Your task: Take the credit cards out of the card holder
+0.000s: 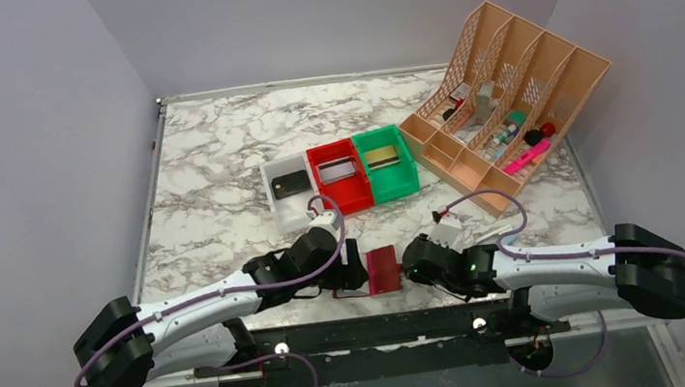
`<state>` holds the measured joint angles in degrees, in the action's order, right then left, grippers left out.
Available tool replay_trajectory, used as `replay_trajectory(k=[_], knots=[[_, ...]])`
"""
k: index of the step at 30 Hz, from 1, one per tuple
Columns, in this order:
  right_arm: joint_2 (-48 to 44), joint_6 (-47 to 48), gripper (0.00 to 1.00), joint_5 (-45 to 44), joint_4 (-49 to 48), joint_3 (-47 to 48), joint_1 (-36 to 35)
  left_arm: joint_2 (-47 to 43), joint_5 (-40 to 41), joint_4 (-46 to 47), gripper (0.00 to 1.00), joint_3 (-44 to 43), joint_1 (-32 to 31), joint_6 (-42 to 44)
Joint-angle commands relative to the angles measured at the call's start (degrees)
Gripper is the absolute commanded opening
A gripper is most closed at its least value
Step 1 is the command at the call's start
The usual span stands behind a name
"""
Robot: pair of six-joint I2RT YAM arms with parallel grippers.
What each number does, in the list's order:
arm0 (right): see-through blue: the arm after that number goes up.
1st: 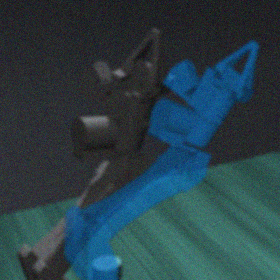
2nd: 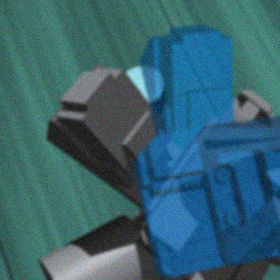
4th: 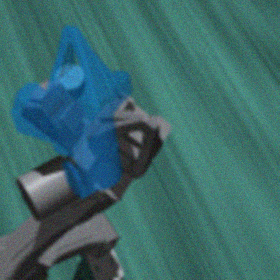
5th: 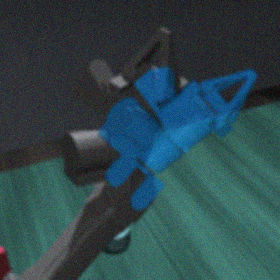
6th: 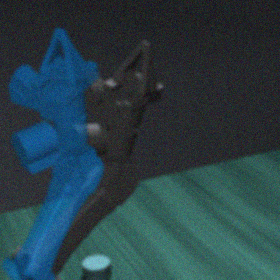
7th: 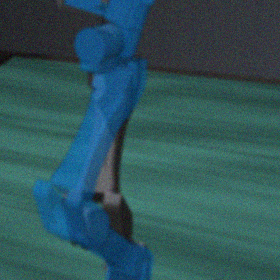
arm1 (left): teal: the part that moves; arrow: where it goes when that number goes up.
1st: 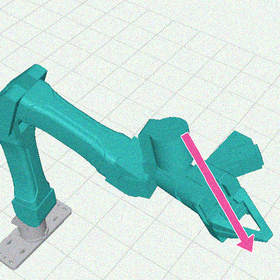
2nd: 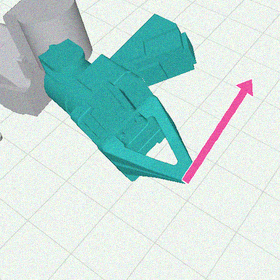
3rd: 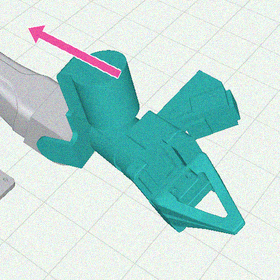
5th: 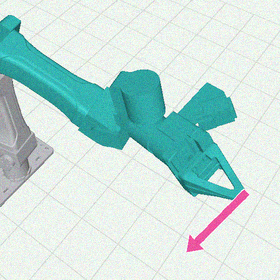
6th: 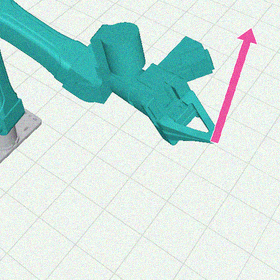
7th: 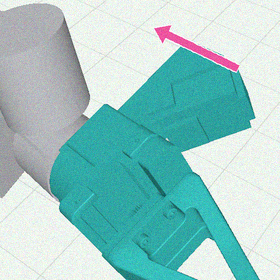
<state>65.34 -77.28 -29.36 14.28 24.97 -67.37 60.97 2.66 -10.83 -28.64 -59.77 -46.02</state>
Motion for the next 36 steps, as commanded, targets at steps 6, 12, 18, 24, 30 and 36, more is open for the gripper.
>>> replay_trajectory(k=[6,12,18,24,30,36], knots=[[-0.3,0.6,0.13,-2.9,0.7,0.6,0.2,1.4,-0.3,0.5,0.77,0.2,-0.3,-0.9],[-1.3,0.8,0.14,-2.8,0.3,0.4,0.2,2.0,-0.8,1.2,0.76,0.1,-0.3,-0.7],[-2.5,0.2,0.14,-3.4,0.8,0.4,0.3,4.7,-2.6,3.2,0.76,-0.3,-0.3,-0.3],[-3.3,-2.3,0.14,-1.6,-2.5,-3.2,0.2,2.0,-1.8,4.7,0.69,-0.2,-0.4,-1.1],[-2.4,-2.7,0.15,-0.8,-3.5,-4.4,0.3,0.4,-4.4,8.0,0.66,-0.5,-0.4,0.1],[-3.2,-1.5,0.2,-0.3,-3.4,-4.5,0.3,3.7,-9.8,12.8,0.65,-1.1,-0.4,0.5]])
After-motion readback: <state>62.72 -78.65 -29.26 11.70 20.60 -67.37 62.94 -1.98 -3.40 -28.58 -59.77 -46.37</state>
